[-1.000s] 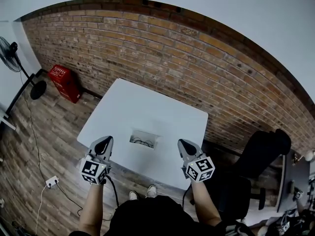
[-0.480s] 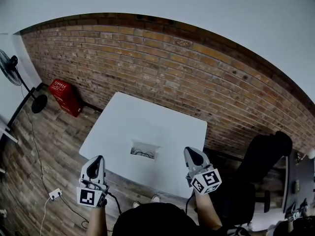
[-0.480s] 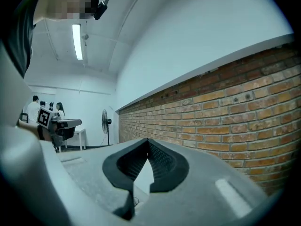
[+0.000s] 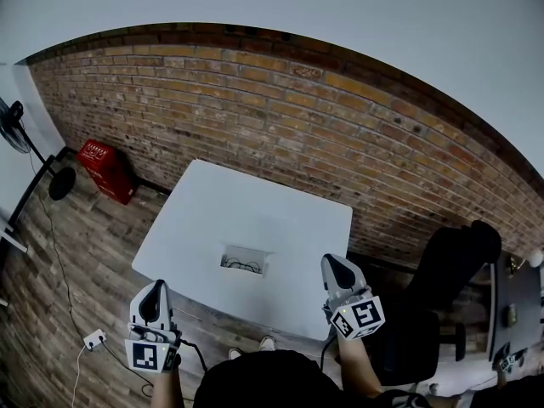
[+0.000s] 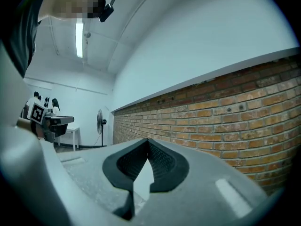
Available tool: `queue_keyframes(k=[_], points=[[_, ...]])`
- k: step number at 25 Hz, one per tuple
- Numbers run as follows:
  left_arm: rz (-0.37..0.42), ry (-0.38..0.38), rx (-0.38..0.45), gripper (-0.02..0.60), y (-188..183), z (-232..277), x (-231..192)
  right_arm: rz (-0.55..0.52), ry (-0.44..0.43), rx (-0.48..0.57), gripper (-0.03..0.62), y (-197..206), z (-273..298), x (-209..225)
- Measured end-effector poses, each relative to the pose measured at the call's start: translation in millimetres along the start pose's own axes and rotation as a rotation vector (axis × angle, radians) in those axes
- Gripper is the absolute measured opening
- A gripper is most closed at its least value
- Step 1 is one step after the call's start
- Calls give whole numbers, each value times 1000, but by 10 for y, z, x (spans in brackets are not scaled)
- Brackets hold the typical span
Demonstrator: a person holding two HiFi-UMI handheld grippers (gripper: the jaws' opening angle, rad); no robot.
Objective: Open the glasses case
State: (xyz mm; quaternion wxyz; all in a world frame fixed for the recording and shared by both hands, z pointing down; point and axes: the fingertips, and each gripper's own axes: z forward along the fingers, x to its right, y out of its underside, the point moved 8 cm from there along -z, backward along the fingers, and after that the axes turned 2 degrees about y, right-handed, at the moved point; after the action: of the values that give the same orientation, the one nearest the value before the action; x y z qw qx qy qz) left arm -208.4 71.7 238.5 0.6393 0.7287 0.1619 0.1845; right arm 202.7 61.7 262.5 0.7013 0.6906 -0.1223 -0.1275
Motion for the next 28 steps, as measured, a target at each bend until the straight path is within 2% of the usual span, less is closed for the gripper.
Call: queue_keyframes(k=[7,12,16,22,28], points=[[-14,-16,14,6,-13,-72,-13,-26,13,7,5,-30,-55,-50],[0,5,63,6,-18,-62,5,-34,6,8,6,-28,-83,-75],[-13,-8,25,6,-28,-45,9,-39,7,3,5,-10,-96,-96],[-16,3,38,6,-17,-21,29,-43,-3,-1,5,-7,-90,-106],[-26,-13,5,6,38,-49,30,-48,-24,-6,5,8,-43,-131]])
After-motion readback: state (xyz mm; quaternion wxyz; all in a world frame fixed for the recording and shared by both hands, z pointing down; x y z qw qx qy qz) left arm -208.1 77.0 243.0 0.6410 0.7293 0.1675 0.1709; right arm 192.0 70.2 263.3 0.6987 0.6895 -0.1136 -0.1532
